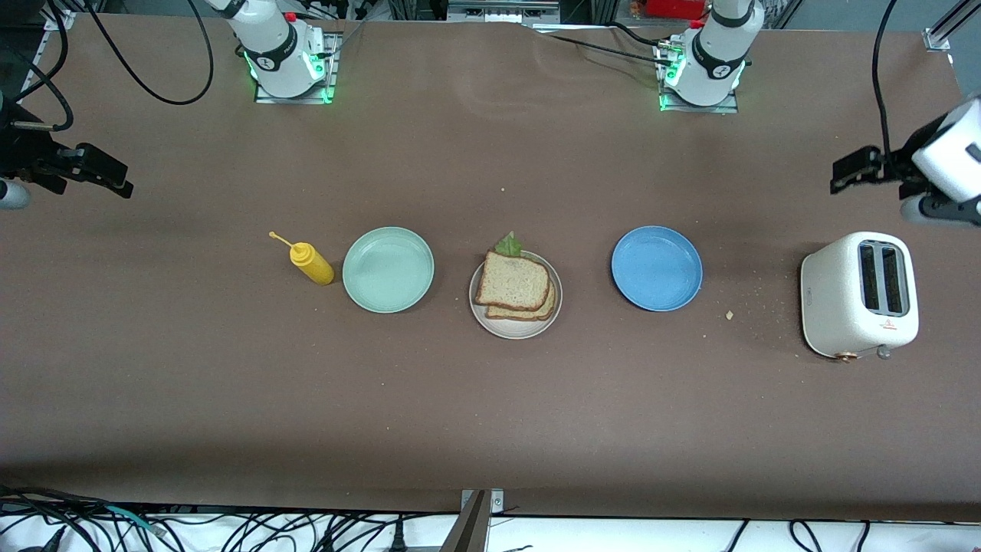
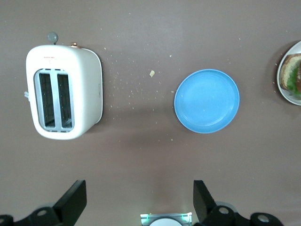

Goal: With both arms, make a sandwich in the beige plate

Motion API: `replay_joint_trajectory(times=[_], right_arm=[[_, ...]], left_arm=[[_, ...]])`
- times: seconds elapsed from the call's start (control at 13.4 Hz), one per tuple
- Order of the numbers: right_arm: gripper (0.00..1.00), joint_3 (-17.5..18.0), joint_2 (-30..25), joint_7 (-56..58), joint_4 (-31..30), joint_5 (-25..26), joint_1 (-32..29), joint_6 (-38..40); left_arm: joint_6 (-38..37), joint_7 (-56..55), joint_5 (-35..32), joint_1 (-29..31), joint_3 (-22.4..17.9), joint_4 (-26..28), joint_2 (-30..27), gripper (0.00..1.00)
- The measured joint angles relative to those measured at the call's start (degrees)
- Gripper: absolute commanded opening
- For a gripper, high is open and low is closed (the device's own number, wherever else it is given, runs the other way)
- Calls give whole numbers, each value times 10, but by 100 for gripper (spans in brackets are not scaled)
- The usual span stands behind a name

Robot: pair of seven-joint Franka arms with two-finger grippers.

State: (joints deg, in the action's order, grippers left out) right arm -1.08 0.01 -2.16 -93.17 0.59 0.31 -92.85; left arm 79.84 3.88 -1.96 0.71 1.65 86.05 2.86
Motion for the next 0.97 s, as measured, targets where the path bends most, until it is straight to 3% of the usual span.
replay_joint_trajectory(times=[0.3, 0.97], right_arm=[[100, 0, 0, -1, 0, 0, 0, 0], [100, 0, 0, -1, 0, 0, -3, 0]], left_arm=[[-14, -2, 0, -10, -7, 2, -28, 100], [36, -14, 6, -15, -9, 9, -30, 100]])
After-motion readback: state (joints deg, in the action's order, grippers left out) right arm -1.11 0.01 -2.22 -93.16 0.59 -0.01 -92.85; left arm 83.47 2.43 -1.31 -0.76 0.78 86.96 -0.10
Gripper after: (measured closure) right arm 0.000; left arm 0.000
